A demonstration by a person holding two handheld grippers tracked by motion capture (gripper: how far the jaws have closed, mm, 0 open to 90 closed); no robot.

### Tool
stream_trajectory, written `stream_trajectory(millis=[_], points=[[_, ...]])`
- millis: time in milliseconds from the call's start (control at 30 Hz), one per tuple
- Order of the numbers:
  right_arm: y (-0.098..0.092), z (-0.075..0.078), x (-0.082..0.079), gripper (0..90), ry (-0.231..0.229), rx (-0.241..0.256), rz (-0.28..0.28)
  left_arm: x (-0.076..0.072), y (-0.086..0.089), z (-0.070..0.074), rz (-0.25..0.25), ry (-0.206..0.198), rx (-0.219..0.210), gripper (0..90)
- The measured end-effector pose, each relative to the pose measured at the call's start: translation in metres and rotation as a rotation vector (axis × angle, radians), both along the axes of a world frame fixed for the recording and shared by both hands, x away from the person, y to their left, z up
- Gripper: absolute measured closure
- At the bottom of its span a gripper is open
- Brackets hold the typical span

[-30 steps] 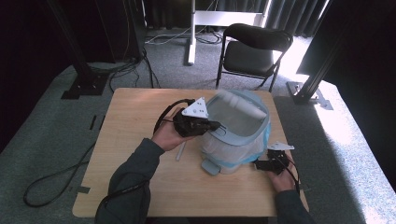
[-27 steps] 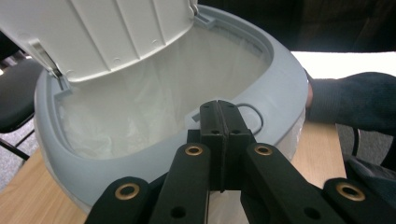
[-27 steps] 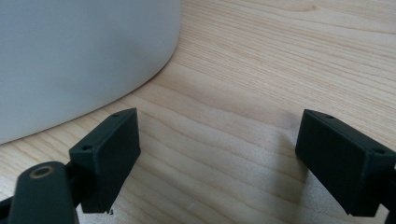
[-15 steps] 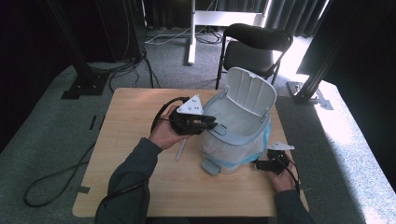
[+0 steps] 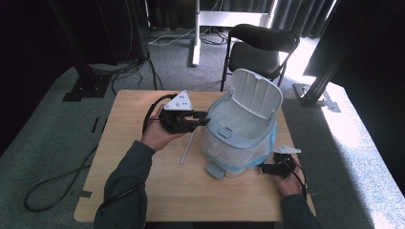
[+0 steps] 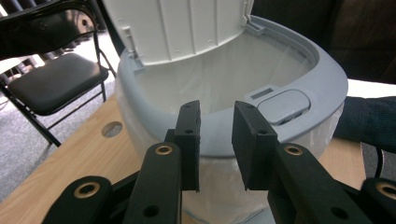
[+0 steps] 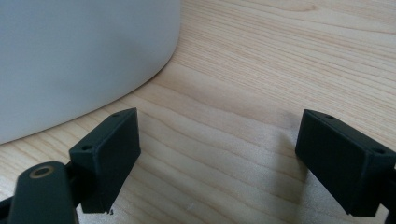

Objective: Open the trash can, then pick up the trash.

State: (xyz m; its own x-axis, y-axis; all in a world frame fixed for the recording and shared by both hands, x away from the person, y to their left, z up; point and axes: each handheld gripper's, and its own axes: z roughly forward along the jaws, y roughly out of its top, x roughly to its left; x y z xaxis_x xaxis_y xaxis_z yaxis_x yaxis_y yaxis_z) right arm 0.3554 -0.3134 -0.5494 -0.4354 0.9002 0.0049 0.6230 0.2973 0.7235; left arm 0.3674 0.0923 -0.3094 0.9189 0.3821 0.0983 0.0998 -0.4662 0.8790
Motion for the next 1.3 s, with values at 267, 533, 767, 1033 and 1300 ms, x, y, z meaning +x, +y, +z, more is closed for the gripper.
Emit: stream_trajectory(millis=[267,533,767,1033,1300], points=[[0.0,0.0,0.0,12.9,0.0,0.0,0.0,0.004,0.013,-0.005,0.048,0.013,-0.014,72.2],[0.0,0.0,0.0,12.9,0.0,0.0,0.0,0.008,0.02,-0.014,0.077,0.031,-0.008,70.9],[0.0,0.0,0.0,12.9,0.0,0.0,0.0,0.012,0.033,-0.019,0.114,0.048,-0.026,69.5],[0.0,0.0,0.0,12.9,-0.001,0.0,0.0,0.017,0.043,-0.03,0.159,0.077,-0.024,65.7],[0.0,0.0,0.0,12.9,-0.001,0.0,0.0,0.027,0.049,-0.045,0.208,0.12,-0.017,64.6]])
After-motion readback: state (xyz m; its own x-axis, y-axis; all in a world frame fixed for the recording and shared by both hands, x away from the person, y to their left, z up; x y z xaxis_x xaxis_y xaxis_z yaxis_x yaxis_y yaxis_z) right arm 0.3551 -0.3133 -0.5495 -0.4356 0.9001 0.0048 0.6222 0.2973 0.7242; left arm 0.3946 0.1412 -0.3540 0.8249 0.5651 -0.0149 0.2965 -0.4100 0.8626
